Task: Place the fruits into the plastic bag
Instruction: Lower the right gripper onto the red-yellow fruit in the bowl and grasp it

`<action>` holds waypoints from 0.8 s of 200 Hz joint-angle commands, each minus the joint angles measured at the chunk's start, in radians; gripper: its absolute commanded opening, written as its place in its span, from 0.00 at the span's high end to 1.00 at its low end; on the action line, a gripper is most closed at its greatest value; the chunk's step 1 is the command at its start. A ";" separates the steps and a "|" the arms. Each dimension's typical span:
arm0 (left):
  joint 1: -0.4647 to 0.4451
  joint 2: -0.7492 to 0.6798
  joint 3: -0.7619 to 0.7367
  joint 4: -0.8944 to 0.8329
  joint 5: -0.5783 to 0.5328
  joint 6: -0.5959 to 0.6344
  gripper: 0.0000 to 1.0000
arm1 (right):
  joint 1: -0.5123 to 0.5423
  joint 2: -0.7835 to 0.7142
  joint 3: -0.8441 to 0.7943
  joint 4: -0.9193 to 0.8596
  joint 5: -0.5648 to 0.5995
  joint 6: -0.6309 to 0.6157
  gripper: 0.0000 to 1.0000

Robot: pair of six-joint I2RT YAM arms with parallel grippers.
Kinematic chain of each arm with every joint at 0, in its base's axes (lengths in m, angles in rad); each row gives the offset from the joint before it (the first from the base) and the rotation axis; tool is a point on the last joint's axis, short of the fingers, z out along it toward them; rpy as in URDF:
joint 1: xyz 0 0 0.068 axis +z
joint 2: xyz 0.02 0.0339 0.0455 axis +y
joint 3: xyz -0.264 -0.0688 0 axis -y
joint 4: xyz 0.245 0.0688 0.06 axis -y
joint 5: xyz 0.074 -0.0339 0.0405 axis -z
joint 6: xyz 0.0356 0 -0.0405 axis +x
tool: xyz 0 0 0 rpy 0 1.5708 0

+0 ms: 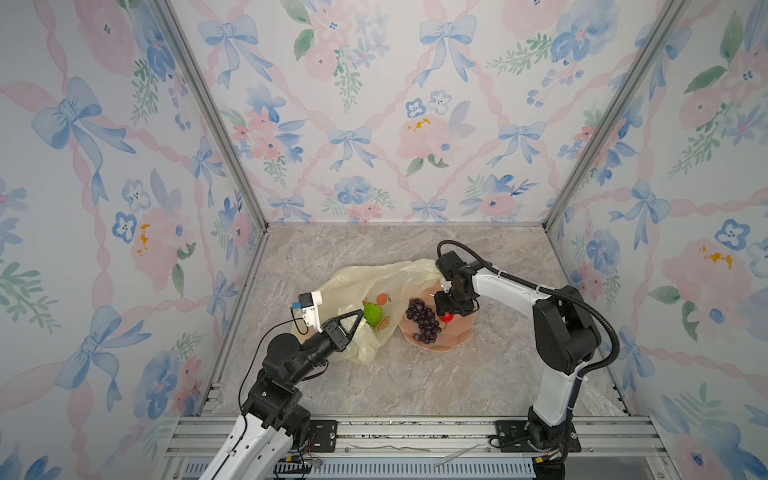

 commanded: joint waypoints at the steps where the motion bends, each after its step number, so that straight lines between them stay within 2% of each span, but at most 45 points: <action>1: 0.004 0.006 0.002 0.026 -0.011 -0.001 1.00 | -0.010 0.030 0.021 0.003 0.029 -0.021 0.38; 26: 0.004 0.011 0.006 0.020 -0.015 0.004 1.00 | -0.010 0.028 0.017 0.013 0.029 -0.017 0.40; 53: 0.004 0.021 0.003 0.027 -0.013 0.001 1.00 | -0.007 -0.004 0.008 0.018 0.029 -0.006 0.49; 83: 0.004 0.025 -0.002 0.039 -0.010 -0.006 1.00 | 0.000 -0.072 -0.001 0.003 0.030 0.003 0.50; 160: 0.004 0.000 0.000 0.035 -0.005 -0.009 1.00 | -0.012 -0.381 -0.070 -0.058 0.033 0.063 0.51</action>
